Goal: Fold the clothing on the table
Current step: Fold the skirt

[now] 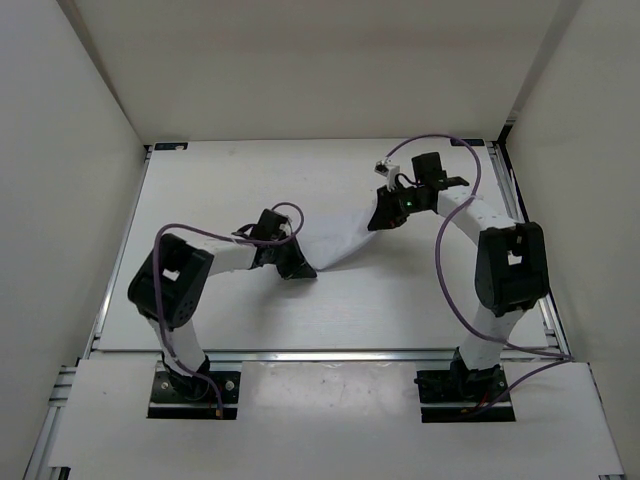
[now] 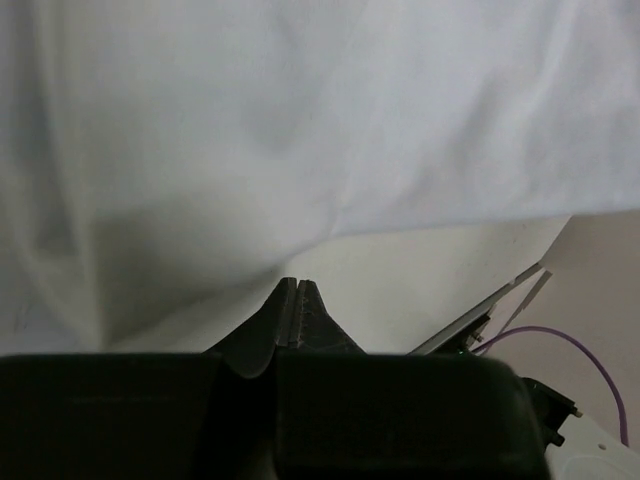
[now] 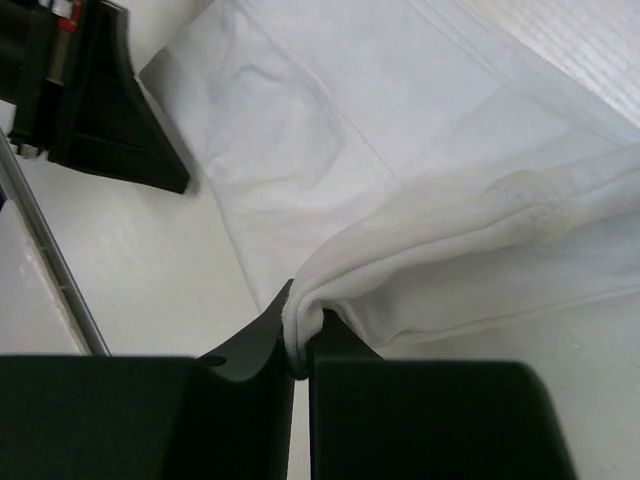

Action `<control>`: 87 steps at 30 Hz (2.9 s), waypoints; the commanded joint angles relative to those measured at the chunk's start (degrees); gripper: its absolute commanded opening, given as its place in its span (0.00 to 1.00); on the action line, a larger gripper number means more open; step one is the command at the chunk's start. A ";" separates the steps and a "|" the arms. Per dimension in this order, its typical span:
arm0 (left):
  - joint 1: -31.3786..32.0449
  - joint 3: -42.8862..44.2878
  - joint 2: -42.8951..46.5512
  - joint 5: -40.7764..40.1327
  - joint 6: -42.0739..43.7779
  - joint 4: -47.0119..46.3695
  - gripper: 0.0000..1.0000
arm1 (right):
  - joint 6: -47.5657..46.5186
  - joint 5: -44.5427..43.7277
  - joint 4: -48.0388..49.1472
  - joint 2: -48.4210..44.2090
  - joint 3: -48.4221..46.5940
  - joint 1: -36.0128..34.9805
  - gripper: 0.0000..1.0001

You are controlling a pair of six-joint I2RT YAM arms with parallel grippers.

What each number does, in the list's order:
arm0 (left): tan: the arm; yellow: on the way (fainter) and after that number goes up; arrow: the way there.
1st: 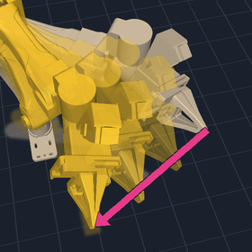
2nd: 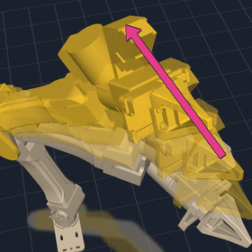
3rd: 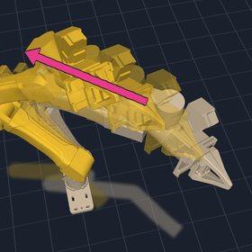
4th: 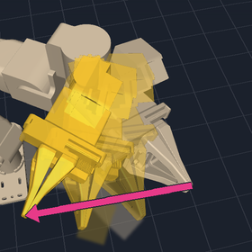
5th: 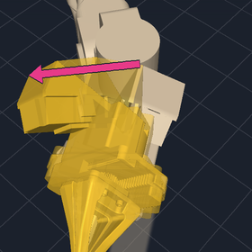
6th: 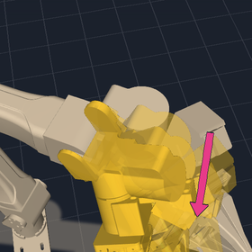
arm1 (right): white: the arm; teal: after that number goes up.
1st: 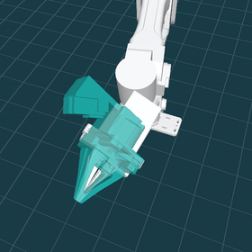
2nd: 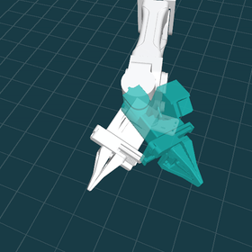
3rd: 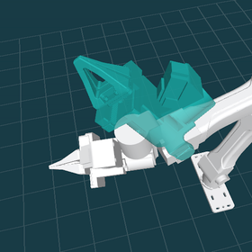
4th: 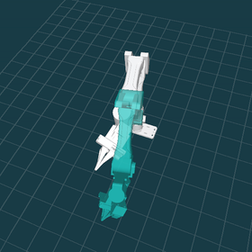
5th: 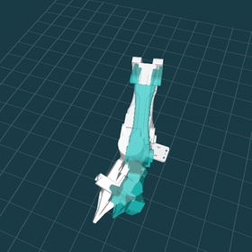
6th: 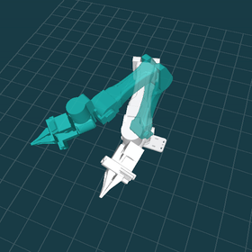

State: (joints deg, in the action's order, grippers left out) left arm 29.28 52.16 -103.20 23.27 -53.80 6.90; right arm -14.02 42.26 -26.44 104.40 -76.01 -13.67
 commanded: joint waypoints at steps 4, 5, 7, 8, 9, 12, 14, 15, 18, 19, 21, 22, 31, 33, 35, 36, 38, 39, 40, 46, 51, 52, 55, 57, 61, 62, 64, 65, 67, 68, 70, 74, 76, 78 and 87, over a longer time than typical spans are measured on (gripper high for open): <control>-7.29 -6.80 19.32 -4.11 -1.13 -2.06 0.00 | -2.50 -2.53 2.36 -6.22 1.63 -1.97 0.00; -9.48 -8.03 21.26 -4.45 -0.78 -1.71 0.00 | -2.59 -2.71 2.96 -6.23 2.26 -2.41 0.00; -11.08 -9.00 21.46 -5.42 0.18 -0.66 0.00 | -3.64 -2.97 3.32 -8.50 6.12 -3.46 0.00; -12.04 -9.79 20.68 -5.16 0.36 -1.09 0.00 | -3.99 -3.15 3.58 -8.68 6.83 -3.99 0.00; -12.14 -10.49 19.54 -4.81 0.71 -1.53 0.00 | -4.43 -3.67 4.54 -9.99 8.75 -5.04 0.00; -10.92 -11.99 15.58 -5.33 0.02 -3.20 0.00 | -6.63 -5.52 6.39 -12.98 11.93 -6.89 0.00; -9.68 -11.91 13.30 -6.30 0.27 -3.91 0.00 | -7.95 -7.10 6.75 -14.13 12.55 -8.12 0.00; -8.89 -11.65 12.07 -7.17 0.36 -3.56 0.00 | -8.21 -7.19 6.84 -14.31 12.20 -8.56 0.00; -8.79 -11.64 10.74 -8.06 0.28 -3.38 0.00 | -9.35 -7.54 6.40 -15.28 11.50 -9.45 0.01; -9.15 -12.08 10.74 -8.41 0.28 -3.38 0.00 | -9.88 -7.28 6.31 -15.54 11.06 -9.70 0.00; -10.37 -12.35 11.61 -8.76 1.06 -3.47 0.00 | -10.93 -7.19 6.13 -16.33 11.14 -10.32 0.00; -11.51 -13.04 11.96 -9.11 1.24 -3.47 0.00 | -10.94 -7.10 6.13 -16.94 11.41 -10.76 0.01; -16.36 -11.74 9.70 -6.83 5.20 -2.42 0.00 | -17.09 -13.69 10.79 -23.10 16.06 -21.56 0.00; -15.83 -11.21 8.46 -6.04 5.20 -3.02 0.00 | -17.53 -14.05 10.70 -22.14 14.93 -23.32 0.00; -13.90 -11.20 7.84 -5.77 4.59 -4.43 0.00 | -17.01 -13.61 10.88 -20.91 13.53 -24.38 0.00; -13.90 -11.29 7.58 -5.17 4.41 -4.78 0.00 | -16.48 -13.43 10.97 -19.86 12.73 -24.56 0.00; -12.85 -11.20 6.96 -4.99 4.41 -5.40 0.00 | -16.30 -13.87 10.88 -18.10 10.62 -25.96 0.00; -12.67 -10.86 6.87 -4.46 4.67 -5.49 0.00 | -16.91 -13.52 10.44 -16.79 8.88 -26.14 0.00; -12.41 -10.68 6.61 -4.37 4.58 -5.49 0.00 | -16.83 -13.43 10.18 -15.82 8.51 -26.58 0.00; -11.70 -12.26 7.48 -2.97 3.36 -8.74 0.00 | -17.01 -12.91 9.30 -9.13 2.63 -29.04 0.00; -12.05 -12.53 7.49 -1.82 2.65 -10.67 0.00 | -16.56 -11.58 8.24 -4.56 -0.10 -32.81 0.00; -12.31 -13.05 7.22 -1.30 2.56 -10.85 0.00 | -16.30 -11.33 8.42 -3.42 -0.45 -33.34 0.00; -12.31 -12.09 7.48 -0.77 2.65 -10.94 0.00 | -15.43 -11.58 9.65 -0.09 -2.20 -34.84 0.00; -12.66 -12.52 7.31 -0.50 2.56 -11.46 0.00 | -15.07 -12.72 10.26 2.46 -3.62 -35.89 0.00; -13.98 -13.49 7.92 0.46 3.09 -11.21 0.00 | -11.39 -23.87 14.13 4.67 -2.48 -37.39 0.76; -14.33 -13.84 7.92 0.72 3.44 -10.94 0.00 | -10.25 -25.02 14.22 4.15 -3.09 -36.78 0.96; -15.39 -14.01 8.97 0.29 4.14 -10.68 0.00 | -6.92 -25.38 13.60 2.58 -4.67 -33.28 0.99; -15.74 -14.10 8.98 0.29 4.58 -10.15 0.00 | -3.94 -25.56 14.82 0.30 -4.42 -32.31 0.99; -16.88 -13.58 10.11 0.64 5.54 -9.54 0.00 | -1.11 -27.40 17.63 -3.75 -3.45 -28.88 1.00; -17.41 -12.53 10.38 0.55 6.07 -8.23 0.00 | 0.56 -28.97 17.82 -5.94 -2.92 -26.95 0.97; -18.20 -11.48 12.14 -0.50 8.00 -6.90 0.00 | 5.04 -25.85 16.43 -9.29 -1.87 -23.18 0.82; -18.82 -9.63 16.35 -0.51 8.63 -4.61 0.00 | 7.87 -12.14 12.82 -11.24 2.70 -15.44 0.08; -18.64 -8.83 16.80 0.37 8.54 -3.56 0.00 | 5.50 -7.46 10.36 -11.24 6.12 -15.24 0.03; -18.20 -7.95 18.02 0.29 9.15 -0.57 0.00 | 7.42 -7.19 11.23 -11.59 9.19 -15.51 0.11; -21.11 -17.61 33.65 2.49 3.80 1.11 0.02 | 12.36 -0.94 13.52 -6.93 8.16 -14.80 0.88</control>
State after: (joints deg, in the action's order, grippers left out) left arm 8.19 36.03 -75.37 25.19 -48.29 5.54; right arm -2.17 38.87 -14.00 97.47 -64.01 -28.16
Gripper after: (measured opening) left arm 0.025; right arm 0.874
